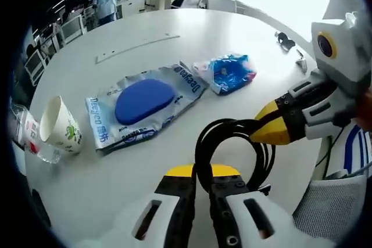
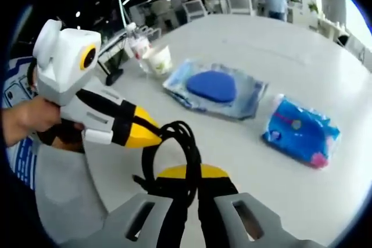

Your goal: Arrange the tabletop items into an orderly group along one side of the table until the central work area is clear of visible clutter.

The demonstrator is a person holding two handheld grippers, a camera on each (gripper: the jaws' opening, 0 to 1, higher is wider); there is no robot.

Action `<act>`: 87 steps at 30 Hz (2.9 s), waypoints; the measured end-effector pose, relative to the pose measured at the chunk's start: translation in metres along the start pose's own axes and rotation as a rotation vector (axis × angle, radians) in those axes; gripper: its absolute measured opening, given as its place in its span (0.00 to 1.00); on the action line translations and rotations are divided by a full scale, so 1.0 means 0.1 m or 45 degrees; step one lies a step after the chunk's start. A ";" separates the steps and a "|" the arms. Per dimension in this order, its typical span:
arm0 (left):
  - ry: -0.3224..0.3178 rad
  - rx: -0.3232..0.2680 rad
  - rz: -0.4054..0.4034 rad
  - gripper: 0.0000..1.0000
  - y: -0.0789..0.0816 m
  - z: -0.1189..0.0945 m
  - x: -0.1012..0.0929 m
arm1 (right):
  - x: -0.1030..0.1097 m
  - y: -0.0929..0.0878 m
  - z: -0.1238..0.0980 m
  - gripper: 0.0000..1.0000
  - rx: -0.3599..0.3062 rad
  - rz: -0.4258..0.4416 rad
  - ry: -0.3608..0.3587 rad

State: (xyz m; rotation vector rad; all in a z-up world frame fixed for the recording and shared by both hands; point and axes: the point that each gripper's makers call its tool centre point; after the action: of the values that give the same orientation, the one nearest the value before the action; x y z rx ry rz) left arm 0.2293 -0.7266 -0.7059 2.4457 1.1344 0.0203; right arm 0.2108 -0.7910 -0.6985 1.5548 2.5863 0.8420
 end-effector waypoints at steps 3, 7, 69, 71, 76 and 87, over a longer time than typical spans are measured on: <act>0.000 0.011 0.000 0.05 0.02 0.04 0.02 | -0.04 0.02 0.03 0.00 0.000 -0.009 -0.005; -0.005 0.033 0.000 0.05 0.04 0.11 0.03 | -0.10 0.02 0.08 0.00 0.007 -0.025 -0.016; 0.064 0.049 0.146 0.21 0.09 0.25 0.19 | -0.27 0.13 0.26 0.18 -0.102 -0.072 -0.025; 0.070 0.037 0.147 0.22 0.09 0.21 0.20 | -0.26 0.15 0.21 0.20 -0.118 -0.079 -0.025; 0.083 -0.009 0.154 0.28 0.12 0.09 0.22 | -0.21 0.20 0.15 0.32 -0.141 -0.135 -0.024; 0.137 -0.117 0.250 0.42 0.14 -0.14 0.26 | -0.09 0.22 0.01 0.51 -0.183 -0.248 -0.027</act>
State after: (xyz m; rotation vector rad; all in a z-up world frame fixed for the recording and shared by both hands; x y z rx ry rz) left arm 0.2540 -0.7100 -0.6919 2.4889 0.9106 0.2607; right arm 0.2339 -0.7897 -0.6915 1.2453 2.5452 0.9616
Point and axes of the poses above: the point that each gripper's makers call its tool centre point, and the gripper's own axes: z roughly forward along the fingers, x roughly to its left, y roughly out of its top, and after that the axes turned 11 degrees about x, right-handed
